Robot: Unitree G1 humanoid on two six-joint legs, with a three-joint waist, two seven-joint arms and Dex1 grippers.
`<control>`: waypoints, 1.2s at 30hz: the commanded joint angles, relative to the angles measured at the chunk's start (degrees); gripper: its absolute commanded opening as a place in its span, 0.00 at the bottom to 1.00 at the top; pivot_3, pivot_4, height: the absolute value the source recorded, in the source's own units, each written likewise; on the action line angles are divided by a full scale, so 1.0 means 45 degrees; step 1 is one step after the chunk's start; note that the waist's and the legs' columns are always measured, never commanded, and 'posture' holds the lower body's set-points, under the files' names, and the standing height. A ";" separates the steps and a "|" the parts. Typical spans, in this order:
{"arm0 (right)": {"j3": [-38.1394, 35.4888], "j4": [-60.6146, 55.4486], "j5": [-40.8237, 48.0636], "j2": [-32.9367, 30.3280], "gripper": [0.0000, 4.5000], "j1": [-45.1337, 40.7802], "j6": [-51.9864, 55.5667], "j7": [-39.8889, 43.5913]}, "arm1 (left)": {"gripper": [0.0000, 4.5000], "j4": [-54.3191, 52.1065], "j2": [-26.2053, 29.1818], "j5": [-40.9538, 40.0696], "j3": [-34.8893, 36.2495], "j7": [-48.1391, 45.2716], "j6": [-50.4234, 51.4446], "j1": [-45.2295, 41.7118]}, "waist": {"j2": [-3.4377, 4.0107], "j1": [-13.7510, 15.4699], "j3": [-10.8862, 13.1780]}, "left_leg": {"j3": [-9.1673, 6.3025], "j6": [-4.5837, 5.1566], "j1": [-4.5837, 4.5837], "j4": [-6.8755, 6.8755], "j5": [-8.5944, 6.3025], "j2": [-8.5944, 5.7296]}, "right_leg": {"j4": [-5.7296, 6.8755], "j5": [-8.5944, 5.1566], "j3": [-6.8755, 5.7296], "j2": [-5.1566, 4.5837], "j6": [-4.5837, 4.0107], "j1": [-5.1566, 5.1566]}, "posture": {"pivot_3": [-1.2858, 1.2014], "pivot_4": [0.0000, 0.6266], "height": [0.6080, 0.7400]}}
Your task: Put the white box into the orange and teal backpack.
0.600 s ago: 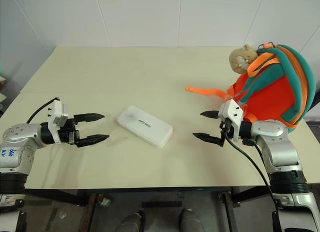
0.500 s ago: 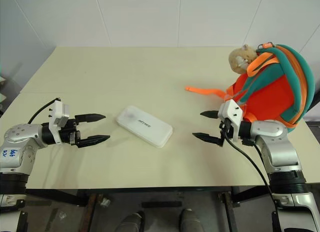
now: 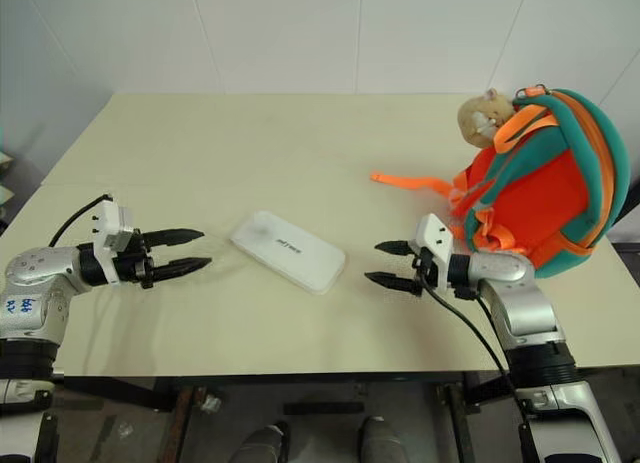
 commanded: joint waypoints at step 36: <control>0.1524 -0.2398 -0.0792 0.1707 0.00 0.1510 0.0851 -0.2689 | 0.01 0.9509 -0.3661 0.4139 -0.0958 0.4158 -0.3591 -0.5426 | -0.0016 0.0017 -0.0003 | -0.0026 -0.0005 -0.0011 0.0044 0.0007 -0.0015 | 0.0048 0.0004 -0.0020 0.0001 0.0031 0.0006 | 0.52 0.24 1.00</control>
